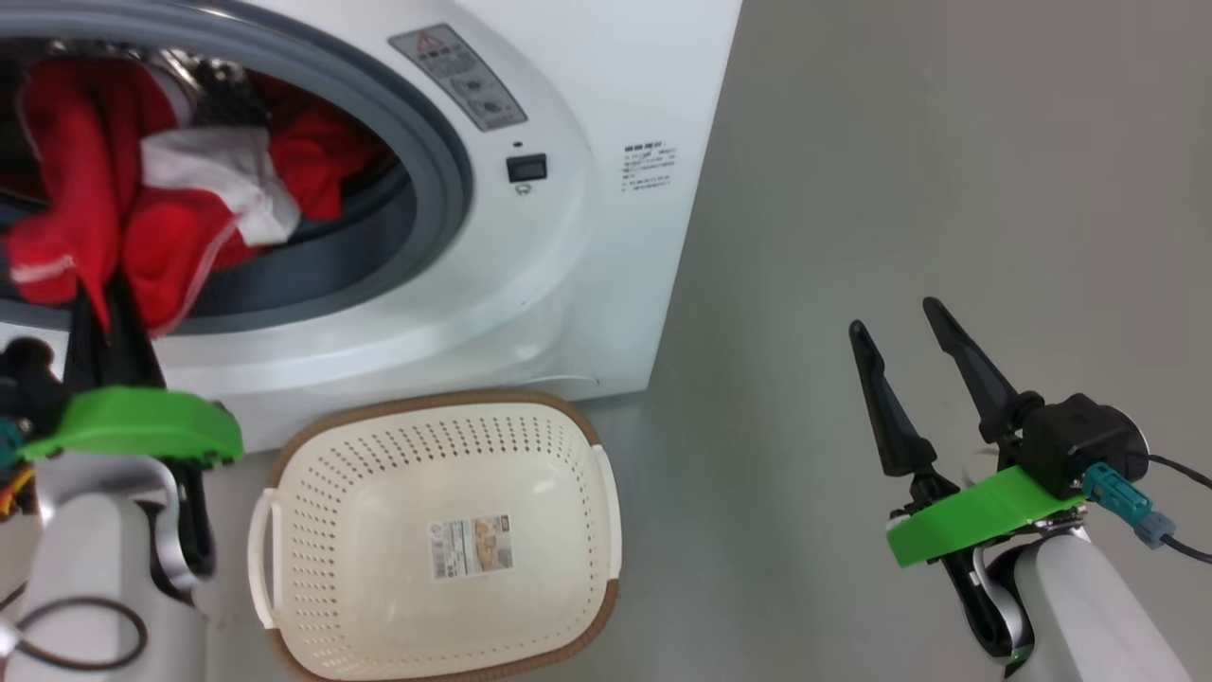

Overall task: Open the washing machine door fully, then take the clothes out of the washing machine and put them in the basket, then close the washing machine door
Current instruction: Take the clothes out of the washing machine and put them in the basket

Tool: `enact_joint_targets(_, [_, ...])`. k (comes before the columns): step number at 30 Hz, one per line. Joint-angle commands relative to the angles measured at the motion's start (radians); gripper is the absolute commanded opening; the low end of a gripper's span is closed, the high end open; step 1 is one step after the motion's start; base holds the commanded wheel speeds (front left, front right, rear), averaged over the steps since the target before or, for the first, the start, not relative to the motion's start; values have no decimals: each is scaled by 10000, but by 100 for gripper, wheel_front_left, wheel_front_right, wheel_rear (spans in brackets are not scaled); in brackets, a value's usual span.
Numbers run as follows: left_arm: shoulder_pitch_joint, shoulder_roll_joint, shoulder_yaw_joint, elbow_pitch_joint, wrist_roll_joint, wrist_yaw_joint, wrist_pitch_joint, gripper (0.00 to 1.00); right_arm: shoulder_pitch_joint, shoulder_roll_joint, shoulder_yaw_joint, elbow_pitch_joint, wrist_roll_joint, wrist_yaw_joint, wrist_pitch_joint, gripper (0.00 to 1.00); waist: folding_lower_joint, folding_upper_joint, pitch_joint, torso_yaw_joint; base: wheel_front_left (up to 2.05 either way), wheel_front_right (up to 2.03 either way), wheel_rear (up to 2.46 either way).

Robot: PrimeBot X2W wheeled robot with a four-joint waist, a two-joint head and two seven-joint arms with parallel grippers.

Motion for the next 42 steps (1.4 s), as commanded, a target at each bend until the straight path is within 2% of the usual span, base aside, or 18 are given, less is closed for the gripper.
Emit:
enact_joint_targets(1, [189, 344, 230, -436, 125, -33, -119, 0, 124, -49, 197, -190, 92, 48, -65, 100, 0, 0, -295, 158, 0, 0, 0])
enact_joint_targets(9, [1303, 109, 34, -2322, 301, 65, -116, 0, 326, -57, 346, -12, 125, 48, -65, 100, 0, 0, -975, 279, 0, 0, 0])
enact_joint_targets(18, [2774, -311, -524, -4539, 183, 99, 661, 0, 592, -10, 433, 77, 179, 48, -65, 100, 0, 0, -1540, 302, 0, 0, 0])
enact_joint_targets(25, [3842, -567, -1002, -5546, -19, 306, 1252, 0, 692, 60, 479, 76, 262, 48, -65, 100, 0, 0, -1612, 207, 0, 0, 0])
enact_joint_targets(32, [4192, -712, -1651, -4750, -396, 345, 1864, 0, 650, 68, 432, 69, 303, 48, -65, 100, 0, 0, -1410, 144, 0, 0, 0])
enact_joint_targets(42, [3314, -787, -1819, -1473, -1458, -147, 1781, 0, 431, 93, 514, 14, 341, 48, -65, 100, 0, 0, -846, -56, 0, 0, 0])
